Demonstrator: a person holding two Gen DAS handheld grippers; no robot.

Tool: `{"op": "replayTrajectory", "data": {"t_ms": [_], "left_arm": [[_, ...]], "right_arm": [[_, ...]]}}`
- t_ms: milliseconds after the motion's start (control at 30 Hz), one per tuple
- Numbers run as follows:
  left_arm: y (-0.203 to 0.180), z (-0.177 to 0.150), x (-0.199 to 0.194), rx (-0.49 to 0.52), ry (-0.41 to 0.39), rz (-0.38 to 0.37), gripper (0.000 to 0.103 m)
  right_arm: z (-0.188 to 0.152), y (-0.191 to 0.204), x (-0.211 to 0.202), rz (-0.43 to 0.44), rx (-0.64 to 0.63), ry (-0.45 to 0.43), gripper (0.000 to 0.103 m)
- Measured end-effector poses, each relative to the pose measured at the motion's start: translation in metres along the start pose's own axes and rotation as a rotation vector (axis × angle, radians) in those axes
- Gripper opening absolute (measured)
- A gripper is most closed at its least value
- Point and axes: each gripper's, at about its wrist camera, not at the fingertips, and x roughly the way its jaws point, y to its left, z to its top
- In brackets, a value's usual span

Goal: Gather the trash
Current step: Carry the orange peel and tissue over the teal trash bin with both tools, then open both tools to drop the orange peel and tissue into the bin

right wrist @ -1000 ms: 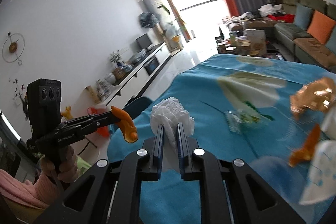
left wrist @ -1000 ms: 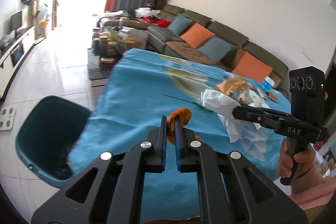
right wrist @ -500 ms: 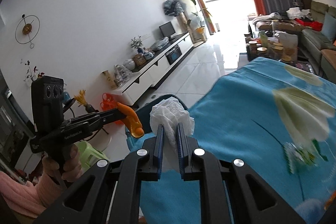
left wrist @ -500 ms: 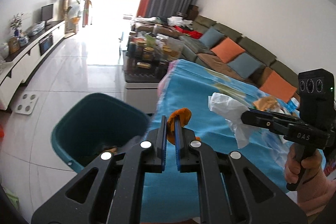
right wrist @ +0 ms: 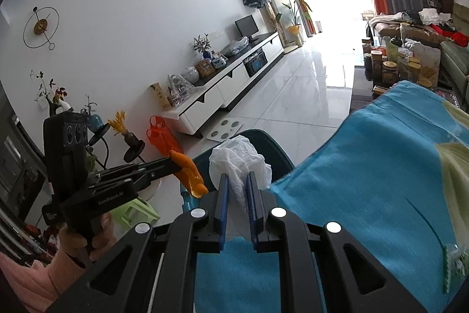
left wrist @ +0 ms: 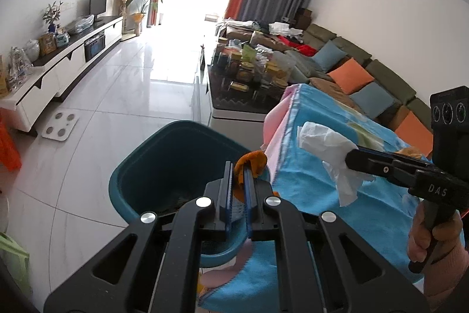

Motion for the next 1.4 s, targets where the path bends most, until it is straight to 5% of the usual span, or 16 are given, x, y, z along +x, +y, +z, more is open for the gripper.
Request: {"op": "replayTrajectory", "data": {"t_ms": [633, 1000, 1400], "left_arm": [[0.029, -0.006, 0.045, -0.053, 0.064, 0.093, 0.007], [0.034, -0.004, 0.077, -0.092, 0.104, 0.117, 0.008], [0.036, -0.004, 0.081, -0.132, 0.084, 0.105, 0.032]], "right_arm": [[0.013, 0.010, 0.074, -0.024, 0.030, 0.103, 0.012], [0.015, 0.004, 0.107, -0.044, 0.078, 0.176, 0.022], [0.012, -0.004, 0.094, -0.038, 0.107, 0.159, 0.031]]}}
